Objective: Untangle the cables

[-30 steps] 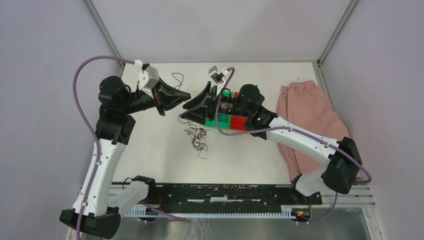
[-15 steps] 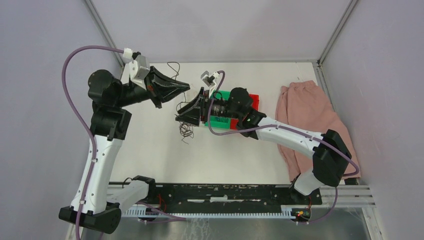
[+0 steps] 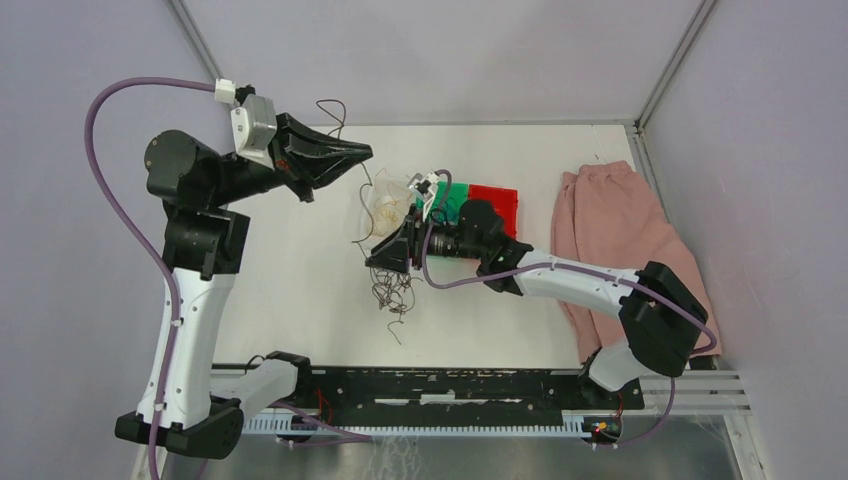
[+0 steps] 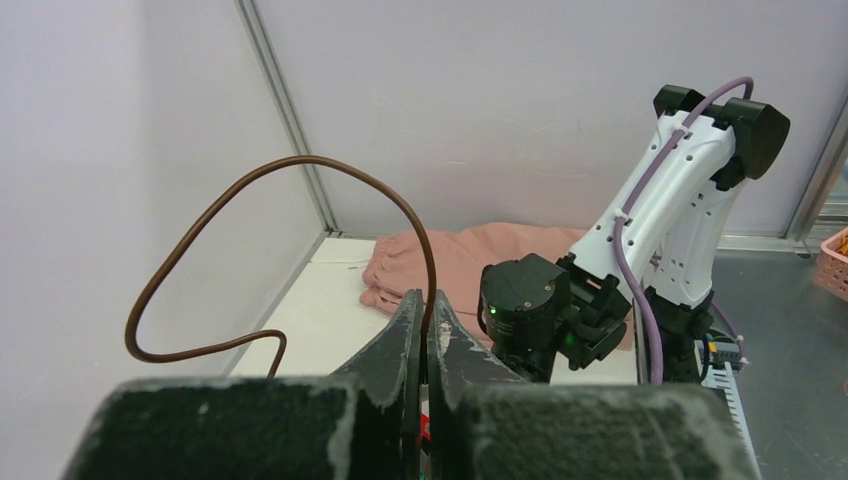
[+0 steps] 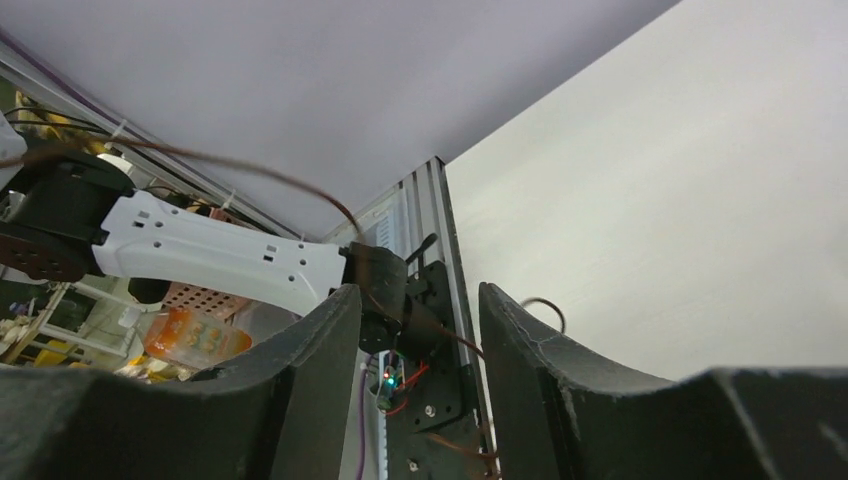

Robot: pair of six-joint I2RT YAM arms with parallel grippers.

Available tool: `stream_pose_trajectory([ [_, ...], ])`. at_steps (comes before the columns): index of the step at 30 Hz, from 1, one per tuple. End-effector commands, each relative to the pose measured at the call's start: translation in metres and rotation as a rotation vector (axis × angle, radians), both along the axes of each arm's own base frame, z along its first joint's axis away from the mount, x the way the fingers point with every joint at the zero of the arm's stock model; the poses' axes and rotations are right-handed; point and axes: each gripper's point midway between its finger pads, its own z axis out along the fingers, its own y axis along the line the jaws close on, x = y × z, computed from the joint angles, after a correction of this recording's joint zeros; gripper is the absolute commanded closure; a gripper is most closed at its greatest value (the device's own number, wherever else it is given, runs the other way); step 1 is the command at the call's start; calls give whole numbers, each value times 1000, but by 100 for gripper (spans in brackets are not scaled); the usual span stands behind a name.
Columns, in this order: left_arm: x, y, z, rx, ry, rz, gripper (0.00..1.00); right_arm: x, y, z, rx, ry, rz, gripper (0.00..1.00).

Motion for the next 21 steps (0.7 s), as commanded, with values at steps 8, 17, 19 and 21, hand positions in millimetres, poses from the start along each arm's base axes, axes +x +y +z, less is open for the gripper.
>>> stream_pose_trajectory([
  [8,-4,3,1,-31,-4,26,97,0,-15,73,79,-170,-58,58],
  [17,4,3,29,-52,-62,51,97,7,-2,68,57,-175,-56,38],
  [19,4,4,40,-61,-81,52,97,9,3,62,50,-170,-56,38],
  [21,5,3,47,-66,-94,53,97,13,11,50,22,-151,-54,40],
])
